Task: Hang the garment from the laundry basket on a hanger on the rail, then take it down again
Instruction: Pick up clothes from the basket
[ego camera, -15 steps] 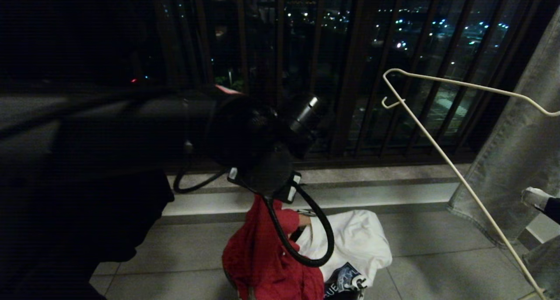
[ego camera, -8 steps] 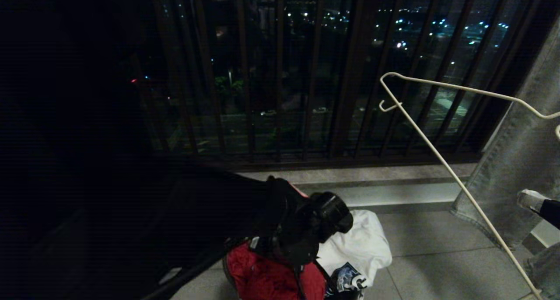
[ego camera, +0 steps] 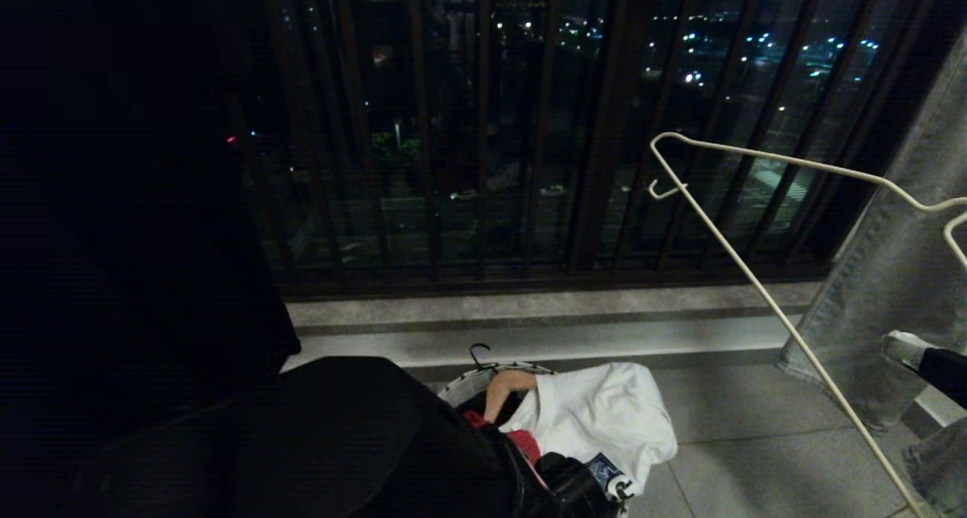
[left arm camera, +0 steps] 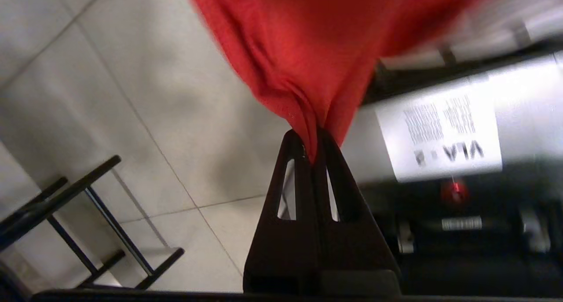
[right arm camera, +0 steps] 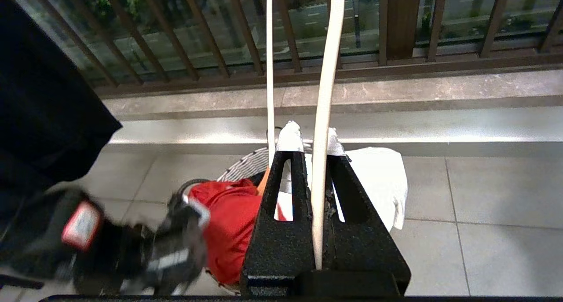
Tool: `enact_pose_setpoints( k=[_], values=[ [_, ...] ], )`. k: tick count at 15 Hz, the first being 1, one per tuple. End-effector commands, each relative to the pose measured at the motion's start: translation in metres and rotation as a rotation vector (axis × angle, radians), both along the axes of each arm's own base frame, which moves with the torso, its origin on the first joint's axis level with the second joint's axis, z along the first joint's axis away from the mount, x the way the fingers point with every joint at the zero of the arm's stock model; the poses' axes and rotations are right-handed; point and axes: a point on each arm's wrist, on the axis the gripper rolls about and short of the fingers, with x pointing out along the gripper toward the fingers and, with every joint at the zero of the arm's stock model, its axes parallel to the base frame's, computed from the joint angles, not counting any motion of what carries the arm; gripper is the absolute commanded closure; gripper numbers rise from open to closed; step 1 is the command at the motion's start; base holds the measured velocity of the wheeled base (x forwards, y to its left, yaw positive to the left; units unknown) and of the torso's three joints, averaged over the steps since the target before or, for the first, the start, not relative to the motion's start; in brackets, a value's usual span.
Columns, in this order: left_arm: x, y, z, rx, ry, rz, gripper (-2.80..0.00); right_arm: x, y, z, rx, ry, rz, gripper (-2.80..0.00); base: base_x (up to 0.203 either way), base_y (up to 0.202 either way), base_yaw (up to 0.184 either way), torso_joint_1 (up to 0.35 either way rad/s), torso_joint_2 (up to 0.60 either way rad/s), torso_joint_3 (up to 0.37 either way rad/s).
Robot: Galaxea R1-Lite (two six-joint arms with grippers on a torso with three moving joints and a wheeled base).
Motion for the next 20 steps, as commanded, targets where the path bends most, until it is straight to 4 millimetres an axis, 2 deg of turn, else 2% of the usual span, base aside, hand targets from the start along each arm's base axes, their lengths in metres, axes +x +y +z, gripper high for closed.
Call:
enact_pose_setpoints(
  k=[1,3,4,6,9,11,14,16,17,20],
  values=[
    [-0.014,0.000,-0.004,0.006,0.009,-0.029,0.00,0.004,0.004,-0.004,-0.009,0.010,-0.001,0.00,0.000,0.000,0.000,0.000,0.00,0.000],
    [-0.018,0.002,-0.009,0.001,0.022,-0.039,0.00,0.005,0.004,-0.004,-0.010,0.009,-0.001,0.00,0.000,0.000,0.000,0.000,0.00,0.000],
    [-0.018,0.001,-0.014,-0.004,0.024,-0.039,-2.80,0.005,0.004,-0.004,-0.010,0.009,-0.001,0.00,0.000,0.000,0.000,0.000,0.00,0.000],
    [-0.019,0.003,-0.012,-0.004,0.022,-0.041,-2.80,0.005,0.004,-0.004,-0.010,0.009,-0.001,0.00,0.000,0.000,0.000,0.000,0.00,0.000],
    [-0.017,0.006,0.009,-0.048,-0.006,-0.039,-2.80,0.007,0.005,-0.006,-0.015,0.019,-0.002,0.00,0.000,0.000,0.000,0.000,0.00,0.000],
    [-0.018,0.010,0.029,-0.091,-0.032,-0.038,-2.80,0.006,0.005,-0.008,-0.018,0.021,-0.001,0.00,0.000,0.000,0.000,0.000,0.00,0.000],
    [-0.017,0.025,0.074,-0.193,-0.089,-0.025,-2.80,0.006,0.005,-0.008,-0.023,0.018,-0.001,0.00,0.000,0.000,0.000,0.000,0.00,0.000],
    [-0.004,0.040,0.091,-0.230,-0.109,0.004,-2.80,0.006,0.005,-0.009,-0.027,0.023,-0.001,0.00,0.000,0.000,0.000,0.000,0.00,0.000],
    [0.007,0.046,0.093,-0.239,-0.092,0.000,0.00,0.006,0.005,-0.009,-0.029,0.021,-0.001,0.00,0.000,0.000,0.000,0.000,0.00,0.000],
    [0.045,0.070,0.095,-0.355,-0.008,-0.093,0.00,0.006,0.005,-0.008,-0.028,0.017,-0.002,0.00,0.000,0.000,0.000,0.000,0.00,0.000]
  ],
)
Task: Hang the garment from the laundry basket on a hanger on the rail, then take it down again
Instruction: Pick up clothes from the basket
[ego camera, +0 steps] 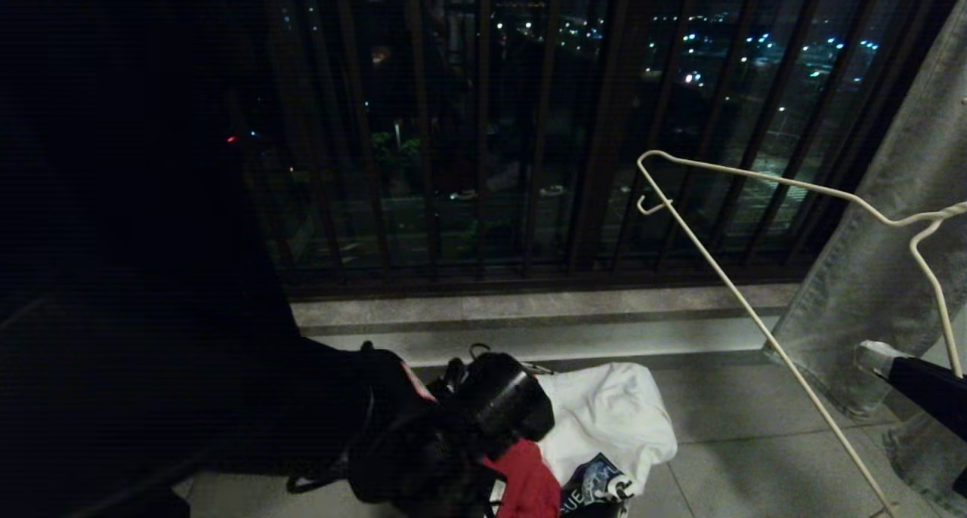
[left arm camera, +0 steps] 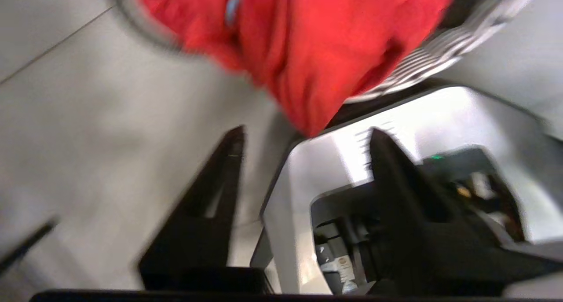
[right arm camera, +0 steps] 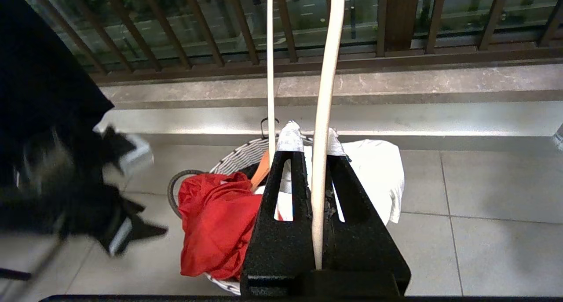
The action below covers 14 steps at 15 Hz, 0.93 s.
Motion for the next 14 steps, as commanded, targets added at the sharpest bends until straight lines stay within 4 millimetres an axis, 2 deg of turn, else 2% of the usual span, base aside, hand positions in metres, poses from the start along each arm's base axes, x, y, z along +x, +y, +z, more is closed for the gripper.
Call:
enact_pose_setpoints(
  k=[1,3,6,11,14],
  values=[
    [0.032,0.025,0.007,-0.107,0.019,-0.075,0.00,0.000,0.000,0.000,0.003,-0.002,-0.002,0.00,0.000,0.000,0.000,0.000,0.00,0.000],
    [0.053,0.037,-0.003,-0.143,0.031,-0.115,0.00,0.000,0.000,0.001,0.007,-0.003,-0.002,0.00,0.000,0.000,0.000,0.000,0.00,0.000],
    [0.071,0.047,-0.018,-0.160,0.084,-0.158,0.00,0.000,0.000,0.001,0.012,-0.004,0.002,0.00,0.000,0.000,0.000,0.000,0.00,0.000],
    [0.083,0.057,-0.029,-0.201,0.130,-0.203,0.00,0.002,0.002,0.002,0.045,0.012,0.014,0.00,0.000,0.000,0.000,0.000,0.00,0.000],
    [0.090,0.064,-0.021,-0.223,0.088,-0.206,0.00,0.001,0.002,0.004,0.065,0.009,0.014,0.00,0.000,0.000,0.000,0.000,0.00,0.000]
  ],
)
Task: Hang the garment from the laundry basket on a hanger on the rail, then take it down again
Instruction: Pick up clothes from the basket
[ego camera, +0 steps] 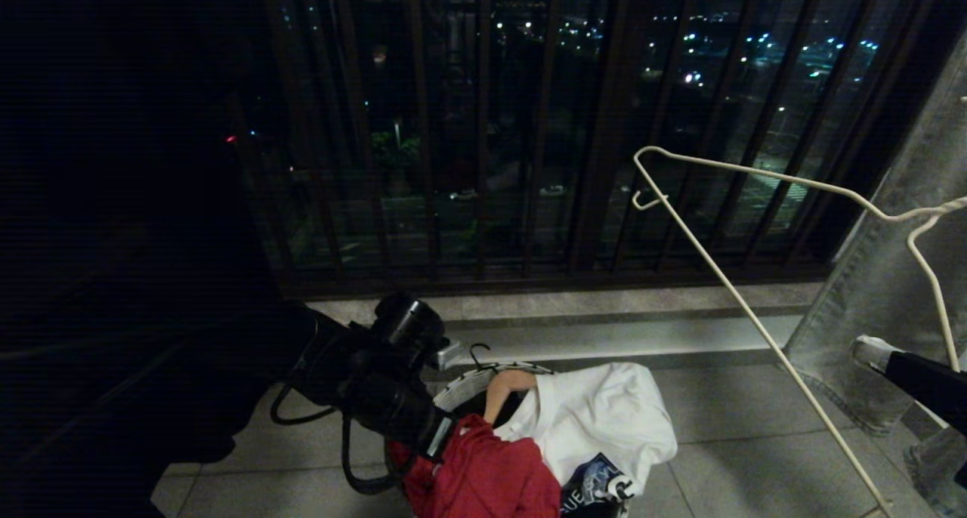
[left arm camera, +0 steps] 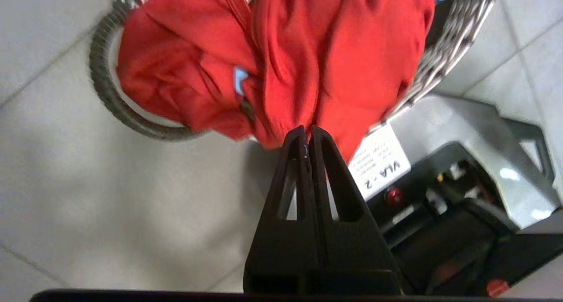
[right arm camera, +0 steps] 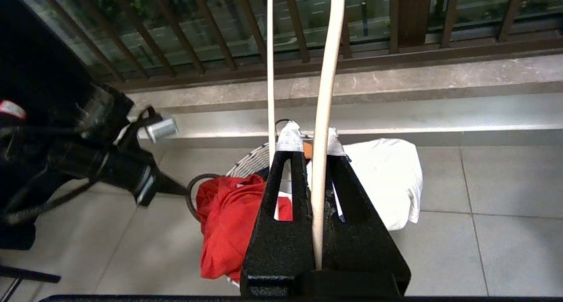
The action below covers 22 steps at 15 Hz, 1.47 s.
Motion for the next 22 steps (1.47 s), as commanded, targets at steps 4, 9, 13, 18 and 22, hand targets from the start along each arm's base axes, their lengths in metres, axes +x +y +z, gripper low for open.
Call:
enact_pose_setpoints(
  k=[4,9,13,18,22],
  values=[
    [0.005,0.008,-0.003,0.002,0.005,0.003,0.00,0.000,0.000,0.000,0.000,0.000,0.000,0.00,0.000,0.000,0.000,0.000,0.00,0.000],
    [0.045,0.017,-0.037,0.019,-0.046,-0.058,0.00,0.007,0.006,-0.009,-0.029,0.045,-0.003,0.00,0.000,0.000,0.000,0.000,0.00,0.000],
    [0.051,0.016,-0.042,-0.054,-0.018,-0.097,-2.80,0.006,0.004,-0.009,-0.032,0.015,-0.003,0.00,0.000,0.000,0.000,0.000,0.00,0.000],
    [0.044,0.001,-0.050,-0.054,0.012,-0.134,-2.80,0.003,0.003,-0.009,-0.030,0.007,-0.005,0.00,0.000,0.000,0.000,0.000,0.00,0.000],
    [0.039,-0.014,-0.051,-0.050,0.004,-0.170,-2.80,0.002,0.002,-0.007,-0.023,-0.003,-0.005,0.00,0.000,0.000,0.000,0.000,0.00,0.000]
  ],
)
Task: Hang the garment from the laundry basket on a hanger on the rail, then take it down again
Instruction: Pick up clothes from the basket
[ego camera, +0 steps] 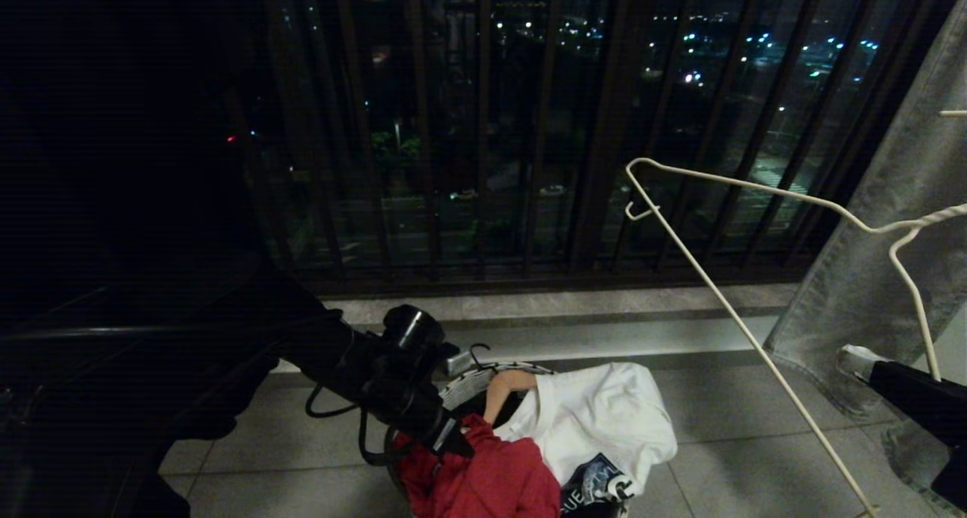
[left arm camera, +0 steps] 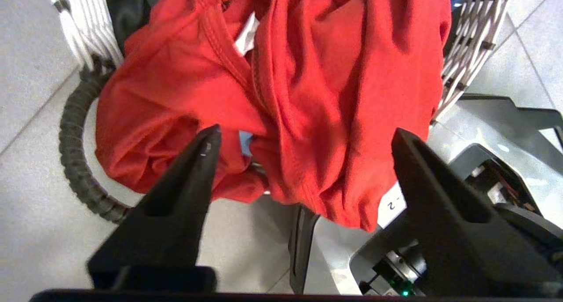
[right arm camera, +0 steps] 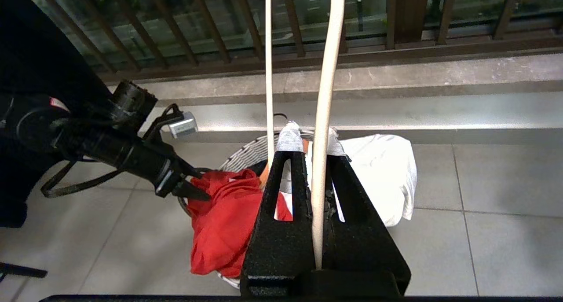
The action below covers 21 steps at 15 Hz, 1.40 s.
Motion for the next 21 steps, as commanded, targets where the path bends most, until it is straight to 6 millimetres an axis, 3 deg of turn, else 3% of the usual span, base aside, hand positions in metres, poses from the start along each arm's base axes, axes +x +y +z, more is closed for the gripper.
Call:
enact_pose_setpoints(
  k=[1,9,21],
  values=[
    [-0.005,-0.014,-0.007,0.012,0.006,-0.037,-2.80,-0.001,-0.001,0.002,0.009,-0.009,-0.002,0.00,0.000,0.000,0.000,0.000,0.00,0.000],
    [-0.004,-0.031,-0.020,0.112,-0.047,-0.015,-2.80,-0.003,-0.002,0.004,0.019,-0.021,-0.001,0.00,0.000,0.000,0.000,0.000,0.00,0.000],
    [-0.011,-0.056,-0.021,0.228,-0.033,-0.029,-2.80,-0.003,-0.002,0.005,0.022,-0.022,-0.001,0.00,0.000,0.000,0.000,0.000,0.00,0.000]
  ],
)
